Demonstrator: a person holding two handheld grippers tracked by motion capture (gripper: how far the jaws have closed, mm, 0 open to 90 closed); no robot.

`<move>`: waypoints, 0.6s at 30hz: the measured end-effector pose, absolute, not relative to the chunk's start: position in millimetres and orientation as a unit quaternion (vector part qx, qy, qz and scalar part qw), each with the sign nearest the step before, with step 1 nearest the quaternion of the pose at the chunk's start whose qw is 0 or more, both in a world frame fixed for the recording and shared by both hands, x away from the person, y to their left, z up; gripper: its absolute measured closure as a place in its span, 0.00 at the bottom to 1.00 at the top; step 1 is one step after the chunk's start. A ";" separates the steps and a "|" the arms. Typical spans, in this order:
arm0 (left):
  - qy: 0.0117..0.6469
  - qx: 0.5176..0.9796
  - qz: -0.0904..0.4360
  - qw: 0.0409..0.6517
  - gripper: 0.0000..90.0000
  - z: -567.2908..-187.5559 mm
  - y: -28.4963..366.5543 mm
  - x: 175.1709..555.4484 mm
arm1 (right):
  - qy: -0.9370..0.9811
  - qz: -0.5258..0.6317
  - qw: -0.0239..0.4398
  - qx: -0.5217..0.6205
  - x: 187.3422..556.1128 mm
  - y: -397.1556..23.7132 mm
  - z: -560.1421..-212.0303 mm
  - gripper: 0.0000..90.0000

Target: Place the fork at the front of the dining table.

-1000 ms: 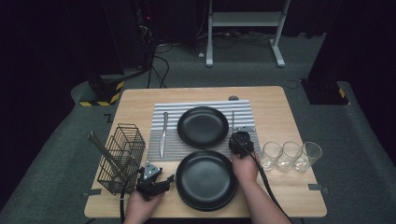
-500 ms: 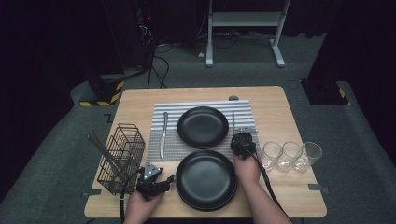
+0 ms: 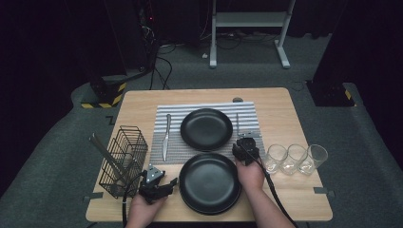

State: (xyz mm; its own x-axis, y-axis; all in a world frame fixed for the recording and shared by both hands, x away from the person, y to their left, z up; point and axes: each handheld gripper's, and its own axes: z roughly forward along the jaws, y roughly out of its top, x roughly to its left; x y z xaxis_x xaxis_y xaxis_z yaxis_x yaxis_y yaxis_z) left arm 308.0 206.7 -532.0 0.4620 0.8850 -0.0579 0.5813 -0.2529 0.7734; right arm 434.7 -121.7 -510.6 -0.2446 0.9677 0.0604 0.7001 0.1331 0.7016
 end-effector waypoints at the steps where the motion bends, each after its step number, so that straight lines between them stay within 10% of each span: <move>1: 0.479 0.766 0.200 0.379 0.44 -531.9 206.7 308.0 | 0.722 0.318 0.211 0.577 434.2 -122.5 -510.8 0.77; 18: 0.478 0.767 0.201 0.378 0.44 -532.0 206.4 307.9 | 0.711 0.324 0.208 0.588 421.5 -130.6 -516.1 0.82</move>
State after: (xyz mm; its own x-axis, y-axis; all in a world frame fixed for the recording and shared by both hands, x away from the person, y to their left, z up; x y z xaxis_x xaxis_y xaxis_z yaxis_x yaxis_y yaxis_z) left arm 307.9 206.4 -532.0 0.4615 0.8855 -0.0532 0.5806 -0.2562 0.7728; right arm 421.5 -130.6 -516.1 -0.2217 0.9713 0.0857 0.7020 0.0980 0.7054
